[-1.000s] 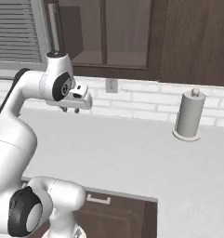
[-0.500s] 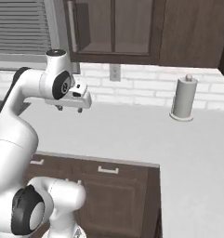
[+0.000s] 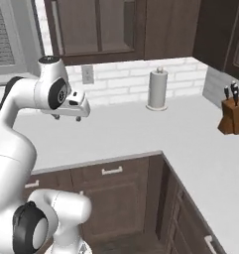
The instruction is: Take a straw from the drawer in front and place it inside the glass cup on the dining counter.
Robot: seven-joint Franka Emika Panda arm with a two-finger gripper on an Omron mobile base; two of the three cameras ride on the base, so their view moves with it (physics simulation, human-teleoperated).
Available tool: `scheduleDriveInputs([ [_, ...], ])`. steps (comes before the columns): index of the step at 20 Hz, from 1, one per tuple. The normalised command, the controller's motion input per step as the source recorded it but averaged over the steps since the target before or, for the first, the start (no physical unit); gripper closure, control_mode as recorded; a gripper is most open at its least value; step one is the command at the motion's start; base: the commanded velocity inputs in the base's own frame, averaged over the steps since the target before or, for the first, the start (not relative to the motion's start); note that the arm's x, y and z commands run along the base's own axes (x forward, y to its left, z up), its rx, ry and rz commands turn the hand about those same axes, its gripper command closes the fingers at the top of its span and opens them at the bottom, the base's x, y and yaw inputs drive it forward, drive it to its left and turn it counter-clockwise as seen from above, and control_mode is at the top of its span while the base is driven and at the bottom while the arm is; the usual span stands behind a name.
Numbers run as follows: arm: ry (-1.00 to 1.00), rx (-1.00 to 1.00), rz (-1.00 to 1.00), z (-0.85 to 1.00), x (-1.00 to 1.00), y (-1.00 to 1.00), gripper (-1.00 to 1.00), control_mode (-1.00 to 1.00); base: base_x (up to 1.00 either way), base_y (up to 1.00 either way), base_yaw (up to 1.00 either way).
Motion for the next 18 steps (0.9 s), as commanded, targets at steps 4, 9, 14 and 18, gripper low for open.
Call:
scheduleDriveInputs([
  [4, 0.00, 0.00, 0.00, 0.00, 0.00, 0.00, -1.00, 1.00, 0.03, 0.57, -0.71],
  [9, 0.00, 0.00, 0.00, 0.00, 0.00, 0.00, -1.00, 1.00, 0.00, 0.67, -0.67],
  [14, 0.00, 0.00, 0.00, 0.00, 0.00, 0.00, -1.00, 1.00, -0.03, 0.77, -0.60],
  [18, 0.00, 0.00, 0.00, 0.00, 0.00, 0.00, -1.00, 1.00, -0.05, 0.71, -0.58],
])
